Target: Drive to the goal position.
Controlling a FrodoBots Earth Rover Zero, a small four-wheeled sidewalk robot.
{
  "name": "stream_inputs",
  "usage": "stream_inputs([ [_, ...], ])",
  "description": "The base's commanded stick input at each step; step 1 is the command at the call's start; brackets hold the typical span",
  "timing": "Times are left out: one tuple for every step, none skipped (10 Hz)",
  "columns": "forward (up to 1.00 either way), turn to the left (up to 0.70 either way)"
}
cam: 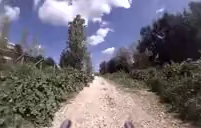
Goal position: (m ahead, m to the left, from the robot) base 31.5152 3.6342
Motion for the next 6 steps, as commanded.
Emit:
stream_inputs([
  [0.81, 0.00],
  [0.81, -0.01],
  [0.81, -0.12],
  [0.81, -0.23],
  [0.81, -0.31],
  [0.83, -0.15],
])
